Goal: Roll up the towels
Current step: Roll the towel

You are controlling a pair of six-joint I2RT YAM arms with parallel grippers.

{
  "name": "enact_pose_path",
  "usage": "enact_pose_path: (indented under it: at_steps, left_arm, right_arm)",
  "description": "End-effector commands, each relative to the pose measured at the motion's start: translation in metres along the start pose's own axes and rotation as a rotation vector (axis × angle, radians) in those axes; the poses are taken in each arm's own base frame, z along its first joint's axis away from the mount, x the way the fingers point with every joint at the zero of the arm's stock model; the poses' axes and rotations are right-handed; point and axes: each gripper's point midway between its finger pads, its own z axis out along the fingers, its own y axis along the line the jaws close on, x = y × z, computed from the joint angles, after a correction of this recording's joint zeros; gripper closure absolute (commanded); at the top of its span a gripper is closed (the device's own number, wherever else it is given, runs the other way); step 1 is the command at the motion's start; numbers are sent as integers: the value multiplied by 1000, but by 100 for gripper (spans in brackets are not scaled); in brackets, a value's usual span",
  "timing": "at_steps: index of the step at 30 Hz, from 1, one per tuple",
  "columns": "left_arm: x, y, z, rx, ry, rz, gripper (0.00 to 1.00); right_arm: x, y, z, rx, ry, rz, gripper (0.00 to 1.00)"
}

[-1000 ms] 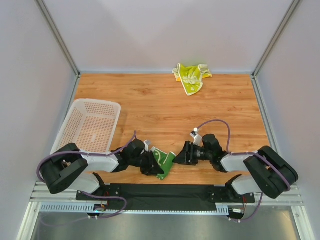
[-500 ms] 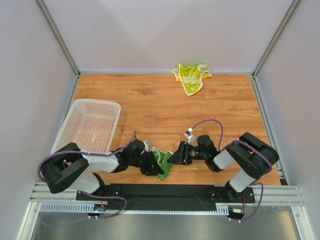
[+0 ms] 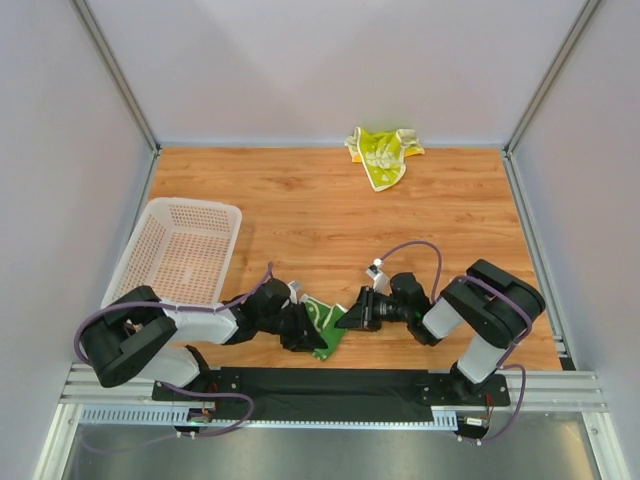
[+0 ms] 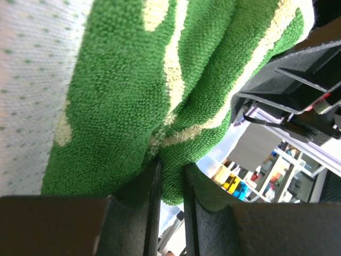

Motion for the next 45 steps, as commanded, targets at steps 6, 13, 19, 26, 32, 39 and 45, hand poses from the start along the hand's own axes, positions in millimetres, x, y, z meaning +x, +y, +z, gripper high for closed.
enact_pose_path:
  at_steps: [6, 13, 19, 26, 32, 39, 45]
  left_arm:
    - [-9, 29, -21, -237, -73, 73, 52]
    - [-18, 31, -45, -425, -158, 219, 42]
    - [-27, -1, -68, -673, -337, 536, 45]
    - [-14, -44, -52, -722, -410, 799, 47]
    - [-1, -53, -17, -733, -345, 938, 47]
    - [-3, -41, 3, -749, -326, 947, 46]
    - [-4, -13, 16, -810, -285, 930, 45]
  right_arm:
    - [-11, -26, -1, 213, -35, -24, 94]
    - [-18, -22, -7, 362, -32, -71, 97]
    - [-20, -13, -9, 445, -14, -98, 98]
    - [-15, -16, -9, 506, 19, -79, 100]
    - [-12, -13, -6, 493, 26, -69, 100]
    - [-11, -10, -9, 487, 30, -74, 100]
    - [-10, -7, -8, 482, 43, -79, 100]
